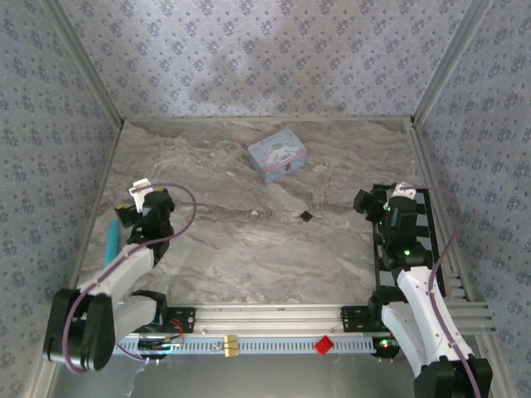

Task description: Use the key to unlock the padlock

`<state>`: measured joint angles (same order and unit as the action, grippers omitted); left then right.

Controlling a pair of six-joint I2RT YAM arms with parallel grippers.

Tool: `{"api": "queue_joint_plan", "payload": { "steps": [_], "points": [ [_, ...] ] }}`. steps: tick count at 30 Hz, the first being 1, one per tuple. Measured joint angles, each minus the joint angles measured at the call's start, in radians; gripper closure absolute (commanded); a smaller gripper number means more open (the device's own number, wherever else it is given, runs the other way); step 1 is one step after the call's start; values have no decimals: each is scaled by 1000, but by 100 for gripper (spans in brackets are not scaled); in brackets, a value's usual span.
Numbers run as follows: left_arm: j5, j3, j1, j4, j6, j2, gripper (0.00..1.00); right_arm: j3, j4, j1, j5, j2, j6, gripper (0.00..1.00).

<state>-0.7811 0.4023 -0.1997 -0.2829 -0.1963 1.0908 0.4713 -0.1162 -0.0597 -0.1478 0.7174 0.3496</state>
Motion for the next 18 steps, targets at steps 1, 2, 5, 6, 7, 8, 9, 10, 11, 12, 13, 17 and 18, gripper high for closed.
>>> {"api": "queue_joint_plan", "payload": {
  "steps": [1,2,5,6,7,8,9,10,11,12,13,17,18],
  "points": [
    [6,1,4,-22,8,34,0,1,13,2,-5,24,-18,1],
    [11,1,6,-42,18,66,0,6,20,3,-11,51,-32,1],
    [34,0,8,-111,52,148,0,18,51,3,-31,157,-76,1],
    [47,-3,8,-146,68,169,0,18,62,3,-37,183,-88,1],
    [63,-12,8,-188,83,185,0,18,74,3,-42,205,-101,1],
    [93,-28,8,-239,107,198,0,17,90,3,-49,223,-115,1],
    [121,-42,8,-269,129,208,0,15,112,3,-55,238,-132,1],
    [146,-49,8,-290,146,216,0,13,132,3,-59,250,-145,1],
    [169,-52,7,-304,161,227,0,9,159,3,-63,262,-161,1],
    [191,-52,7,-322,174,238,0,2,183,3,-66,272,-175,1],
    [208,-52,7,-342,187,247,0,-5,204,2,-68,278,-187,1],
    [272,-52,12,-423,234,286,0,-53,329,-37,-105,326,-250,1],
    [301,-52,19,-443,239,301,0,-68,368,-50,-116,346,-268,1]
  ]
}}
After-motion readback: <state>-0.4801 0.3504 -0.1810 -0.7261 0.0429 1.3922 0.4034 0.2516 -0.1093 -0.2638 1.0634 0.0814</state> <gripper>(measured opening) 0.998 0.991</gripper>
